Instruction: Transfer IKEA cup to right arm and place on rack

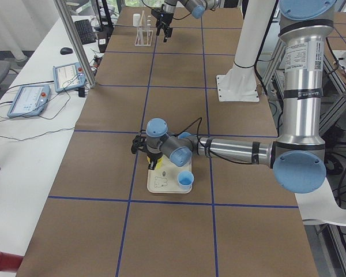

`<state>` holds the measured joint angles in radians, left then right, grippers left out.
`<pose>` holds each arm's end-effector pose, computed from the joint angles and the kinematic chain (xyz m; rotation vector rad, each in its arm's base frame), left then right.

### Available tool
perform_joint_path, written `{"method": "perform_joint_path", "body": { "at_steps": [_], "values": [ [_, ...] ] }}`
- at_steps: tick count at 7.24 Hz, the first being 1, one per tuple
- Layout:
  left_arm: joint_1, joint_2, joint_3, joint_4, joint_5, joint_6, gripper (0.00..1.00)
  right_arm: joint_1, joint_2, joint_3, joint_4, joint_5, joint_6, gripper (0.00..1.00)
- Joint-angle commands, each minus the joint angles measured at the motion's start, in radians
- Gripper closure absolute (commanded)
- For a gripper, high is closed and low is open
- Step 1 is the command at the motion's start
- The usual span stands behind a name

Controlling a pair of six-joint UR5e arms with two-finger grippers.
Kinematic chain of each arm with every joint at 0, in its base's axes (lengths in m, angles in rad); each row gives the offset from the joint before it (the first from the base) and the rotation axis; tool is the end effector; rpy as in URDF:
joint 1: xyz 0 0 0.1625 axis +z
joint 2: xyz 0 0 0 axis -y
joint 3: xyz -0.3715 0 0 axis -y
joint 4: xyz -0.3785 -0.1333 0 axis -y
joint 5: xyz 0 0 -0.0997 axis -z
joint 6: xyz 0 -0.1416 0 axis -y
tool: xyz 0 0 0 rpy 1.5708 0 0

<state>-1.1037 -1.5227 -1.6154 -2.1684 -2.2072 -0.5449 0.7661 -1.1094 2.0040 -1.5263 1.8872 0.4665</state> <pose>0.1844 -0.4748 0.5734 0.2024 0.8172 0.1158 -0.3487 -0.4593 0.1989 0.5805 -0.7952 -0.4592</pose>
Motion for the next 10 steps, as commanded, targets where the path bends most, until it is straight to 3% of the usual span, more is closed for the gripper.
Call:
{"method": "perform_joint_path", "body": {
  "at_steps": [1,3,5,7,9,10],
  "values": [
    [0.002,-0.002,-0.001,-0.001,0.000,-0.001,1.00,-0.001,-0.001,-0.001,0.000,0.001,0.000,0.00],
    [0.002,-0.005,-0.006,0.001,-0.005,-0.001,1.00,0.001,-0.001,-0.001,0.000,0.000,0.000,0.00],
    [-0.019,-0.007,-0.009,0.015,-0.080,0.008,1.00,-0.004,0.003,-0.004,0.011,0.000,-0.009,0.00],
    [-0.137,-0.051,-0.050,0.127,-0.127,0.008,1.00,-0.019,0.005,-0.019,0.131,-0.017,-0.016,0.01],
    [-0.182,-0.103,-0.217,0.394,-0.161,-0.018,1.00,-0.098,-0.010,-0.027,0.291,-0.194,-0.016,0.01],
    [-0.180,-0.137,-0.319,0.471,-0.173,-0.187,1.00,-0.160,-0.018,-0.027,0.361,-0.311,-0.014,0.01]
  ]
}}
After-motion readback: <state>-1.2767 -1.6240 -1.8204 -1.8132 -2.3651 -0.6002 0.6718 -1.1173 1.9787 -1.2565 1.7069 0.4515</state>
